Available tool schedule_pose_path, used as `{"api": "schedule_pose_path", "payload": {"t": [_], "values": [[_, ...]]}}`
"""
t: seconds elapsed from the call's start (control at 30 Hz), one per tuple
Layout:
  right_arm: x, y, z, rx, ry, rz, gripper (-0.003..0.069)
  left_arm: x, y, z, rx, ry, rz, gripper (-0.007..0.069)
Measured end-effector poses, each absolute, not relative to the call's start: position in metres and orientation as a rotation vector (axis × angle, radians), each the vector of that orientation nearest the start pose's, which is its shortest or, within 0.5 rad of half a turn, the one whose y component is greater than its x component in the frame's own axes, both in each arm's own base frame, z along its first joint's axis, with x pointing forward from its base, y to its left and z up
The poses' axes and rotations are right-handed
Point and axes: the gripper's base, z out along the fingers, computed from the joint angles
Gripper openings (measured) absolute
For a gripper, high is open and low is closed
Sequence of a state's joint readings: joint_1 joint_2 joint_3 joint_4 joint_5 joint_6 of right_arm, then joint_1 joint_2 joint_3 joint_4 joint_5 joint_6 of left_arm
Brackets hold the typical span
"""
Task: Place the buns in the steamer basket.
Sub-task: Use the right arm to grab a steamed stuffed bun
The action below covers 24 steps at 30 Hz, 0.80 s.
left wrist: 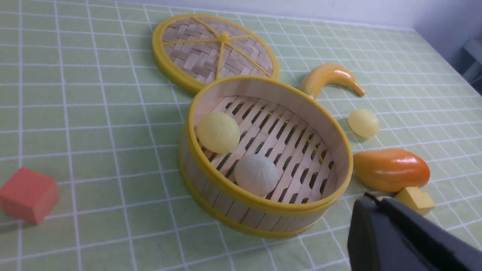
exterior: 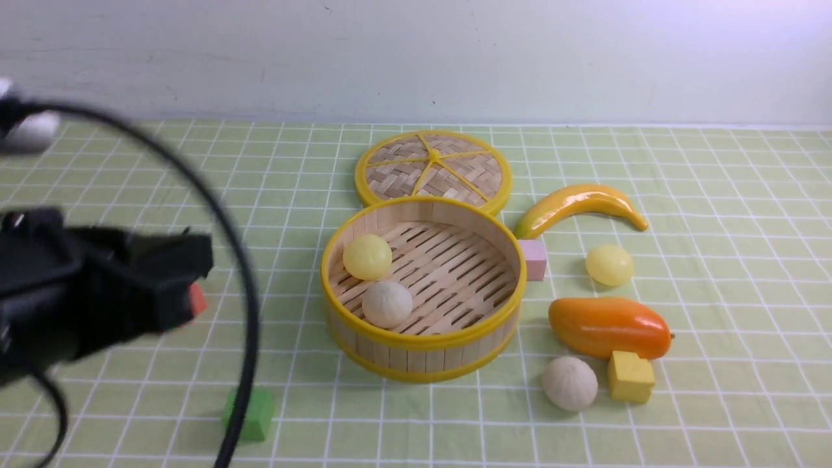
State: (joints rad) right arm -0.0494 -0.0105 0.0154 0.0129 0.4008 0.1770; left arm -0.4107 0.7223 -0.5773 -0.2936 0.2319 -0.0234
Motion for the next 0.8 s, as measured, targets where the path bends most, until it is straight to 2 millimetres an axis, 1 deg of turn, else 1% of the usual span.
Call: {"api": "schedule_pose_path", "payload": {"t": [0.03, 0.07, 0.1, 0.2, 0.23, 0.3, 0.33, 0.4, 0.53, 0.67, 0.73, 0.77, 0.8], "values": [[0.052, -0.002, 0.173, 0.221, 1.877, 0.1, 0.0241, 0.129, -0.062, 0.317, 0.135, 1.852, -0.563, -0.0013], [0.052, -0.002, 0.173, 0.221, 1.877, 0.1, 0.0241, 0.119, -0.057, 0.303, 0.124, 1.829, -0.56, -0.0013], [0.052, -0.002, 0.173, 0.221, 1.877, 0.1, 0.0241, 0.109, -0.052, 0.294, 0.117, 1.803, -0.561, -0.0013], [0.052, -0.002, 0.173, 0.224, 1.865, 0.106, 0.0241, 0.09, -0.042, 0.27, 0.105, 1.756, -0.565, -0.0013], [0.052, -0.002, 0.174, 0.236, 1.855, 0.123, 0.0241, 0.086, -0.041, 0.262, 0.103, 1.755, -0.564, -0.0013], [0.053, 0.0, 0.174, 0.271, 1.843, 0.167, 0.0241, 0.082, -0.039, 0.256, 0.101, 1.742, -0.566, -0.0013], [0.053, 0.001, 0.174, 0.329, 1.822, 0.241, 0.0241, 0.079, -0.037, 0.249, 0.097, 1.734, -0.565, -0.0013], [0.054, 0.004, 0.177, 0.427, 1.765, 0.367, 0.0241, 0.077, -0.036, 0.243, 0.093, 1.725, -0.564, -0.0013], [0.056, 0.004, 0.189, 0.567, 1.607, 0.55, 0.0241, 0.076, -0.036, 0.236, 0.097, 1.755, -0.56, -0.0013], [0.057, 0.002, 0.198, 0.664, 1.485, 0.662, 0.0241, 0.076, -0.036, 0.233, 0.099, 1.787, -0.566, -0.0013], [0.055, 0.004, 0.204, 0.661, 1.487, 0.689, 0.0235, 0.076, -0.037, 0.232, 0.099, 1.793, -0.568, -0.0013], [0.054, 0.009, 0.219, 0.603, 1.546, 0.697, 0.0212, 0.075, -0.037, 0.232, 0.099, 1.797, -0.569, -0.0013], [0.053, 0.01, 0.224, 0.587, 1.56, 0.701, 0.0209, 0.075, -0.037, 0.232, 0.099, 1.797, -0.569, -0.0013]]}}
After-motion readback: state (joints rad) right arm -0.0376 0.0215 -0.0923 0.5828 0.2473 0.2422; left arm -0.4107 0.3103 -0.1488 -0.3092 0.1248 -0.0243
